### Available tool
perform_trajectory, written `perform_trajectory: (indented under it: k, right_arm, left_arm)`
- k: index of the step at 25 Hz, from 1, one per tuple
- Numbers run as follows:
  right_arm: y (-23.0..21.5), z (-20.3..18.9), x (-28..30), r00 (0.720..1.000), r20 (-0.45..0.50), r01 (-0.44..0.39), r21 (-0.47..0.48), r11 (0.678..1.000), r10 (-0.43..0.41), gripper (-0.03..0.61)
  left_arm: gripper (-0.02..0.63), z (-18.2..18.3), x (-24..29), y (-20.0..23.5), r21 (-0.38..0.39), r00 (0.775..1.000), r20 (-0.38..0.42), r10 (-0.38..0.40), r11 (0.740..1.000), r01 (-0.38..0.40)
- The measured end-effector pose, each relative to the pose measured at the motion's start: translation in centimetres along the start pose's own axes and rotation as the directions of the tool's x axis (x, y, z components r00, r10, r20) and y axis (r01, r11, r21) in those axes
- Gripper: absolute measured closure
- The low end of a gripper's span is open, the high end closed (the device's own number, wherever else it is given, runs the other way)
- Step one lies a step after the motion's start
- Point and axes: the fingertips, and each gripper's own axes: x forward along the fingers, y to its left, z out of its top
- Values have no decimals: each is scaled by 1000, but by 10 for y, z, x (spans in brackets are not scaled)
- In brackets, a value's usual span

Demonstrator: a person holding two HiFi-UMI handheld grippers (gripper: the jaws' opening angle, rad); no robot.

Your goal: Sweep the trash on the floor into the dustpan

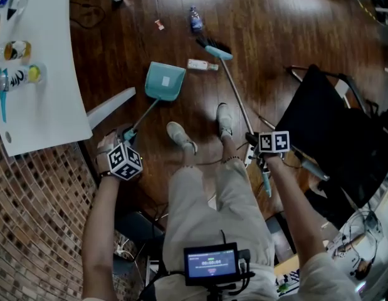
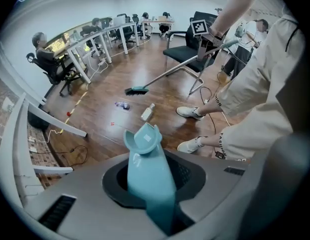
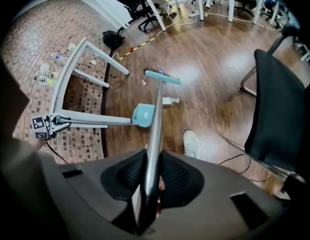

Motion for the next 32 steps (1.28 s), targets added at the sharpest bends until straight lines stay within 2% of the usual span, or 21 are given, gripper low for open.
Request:
perform_trajectory:
  k: [4,10,20,26,30,32]
  right_arm:
    - [-13,8,-3,1000,6,23,15,1000,-23,477]
    - [-33,21,3,998,-30,62,57,996,-61,479]
    - [-63,42,34,991,-65,124,87,988,-119,479]
    - [-68,46,40,981,-58,185,-21,983,-186,479]
    - [-55,52,49,992,-32,119,-39,992,-121,479]
    - [-47,57,55,994,-24,108,-89,990,-110,479]
  left_arm:
    - [538,2,-8,-16,-9,1000,-2,11,1000,-11]
    - [538,5,-20,-42,149,1000,-17,0,989,2]
    - [538,26,-12,-70,299,997,-37,-65,951,74]
    - [538,30,10,-82,319,996,-47,-72,944,84]
    - [540,29,11,-87,315,997,-49,-64,946,76]
    - [538,31,12,-89,317,997,-52,-62,945,75]
